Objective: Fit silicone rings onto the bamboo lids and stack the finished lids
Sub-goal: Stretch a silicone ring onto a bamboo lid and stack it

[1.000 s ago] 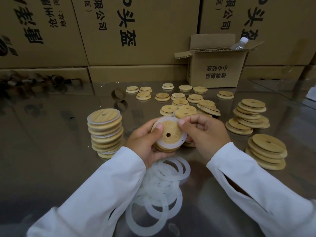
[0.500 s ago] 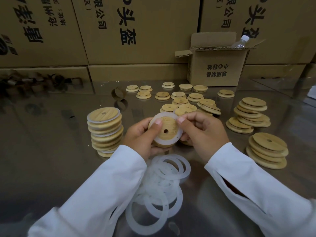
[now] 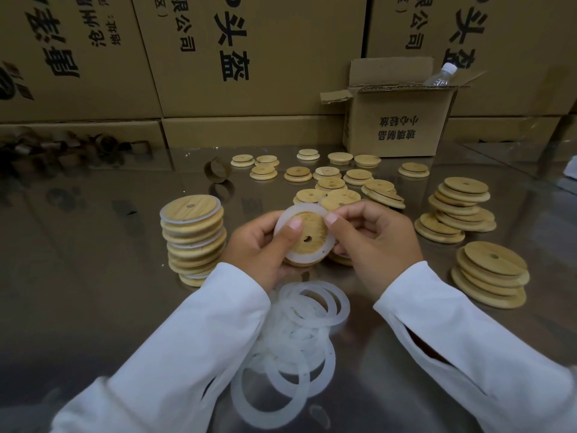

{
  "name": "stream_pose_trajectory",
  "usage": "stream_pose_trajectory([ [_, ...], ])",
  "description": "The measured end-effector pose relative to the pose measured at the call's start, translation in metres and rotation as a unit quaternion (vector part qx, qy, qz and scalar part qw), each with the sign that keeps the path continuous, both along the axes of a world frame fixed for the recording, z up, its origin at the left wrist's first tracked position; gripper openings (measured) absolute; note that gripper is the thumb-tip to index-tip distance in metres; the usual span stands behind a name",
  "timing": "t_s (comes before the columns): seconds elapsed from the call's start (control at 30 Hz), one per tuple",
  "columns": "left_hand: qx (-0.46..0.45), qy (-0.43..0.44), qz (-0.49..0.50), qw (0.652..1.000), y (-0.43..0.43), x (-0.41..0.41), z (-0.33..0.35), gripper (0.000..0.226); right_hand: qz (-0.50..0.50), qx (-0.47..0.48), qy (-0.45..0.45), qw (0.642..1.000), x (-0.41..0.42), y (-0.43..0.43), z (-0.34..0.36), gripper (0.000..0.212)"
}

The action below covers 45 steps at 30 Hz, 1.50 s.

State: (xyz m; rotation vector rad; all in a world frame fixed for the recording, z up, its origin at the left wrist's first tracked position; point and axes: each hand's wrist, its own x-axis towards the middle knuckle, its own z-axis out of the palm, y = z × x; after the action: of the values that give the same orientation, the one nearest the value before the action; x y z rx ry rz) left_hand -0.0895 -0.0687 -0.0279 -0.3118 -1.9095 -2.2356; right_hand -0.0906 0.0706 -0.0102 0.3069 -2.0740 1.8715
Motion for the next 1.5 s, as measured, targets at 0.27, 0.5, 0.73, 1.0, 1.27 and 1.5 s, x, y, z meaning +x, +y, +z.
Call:
stream_pose_trajectory([
  [0.27,0.023,0.008,0.005,1.000,-0.0008,-0.0018,0.0022,0.028,0.010,-0.026,-0.047,0.999,-0.0006,0.0000,0.0026,0.013],
  [0.5,0.021,0.017,0.011,1.000,0.0001,-0.0016,0.0015,0.029,0.005,-0.016,-0.056,0.998,-0.0004,-0.0004,0.0041,0.015],
  [0.73,-0.057,0.035,0.056,0.996,-0.0026,-0.0033,0.0003,0.013,-0.045,0.028,-0.062,0.997,-0.0029,-0.0032,-0.0003,0.013],
  [1.0,-0.074,0.062,0.072,0.993,-0.0052,-0.0005,0.0038,0.018,0.003,0.025,-0.009,1.000,0.0038,-0.0006,0.0037,0.016],
  [1.27,0.027,-0.001,0.050,0.998,-0.0027,-0.0014,0.0041,0.026,0.025,0.008,-0.062,0.998,0.0009,-0.0006,0.0068,0.012],
  [1.5,0.095,-0.043,0.028,0.994,0.0000,-0.0024,0.0025,0.023,0.023,-0.004,-0.052,0.998,0.0022,-0.0045,0.0063,0.011],
])
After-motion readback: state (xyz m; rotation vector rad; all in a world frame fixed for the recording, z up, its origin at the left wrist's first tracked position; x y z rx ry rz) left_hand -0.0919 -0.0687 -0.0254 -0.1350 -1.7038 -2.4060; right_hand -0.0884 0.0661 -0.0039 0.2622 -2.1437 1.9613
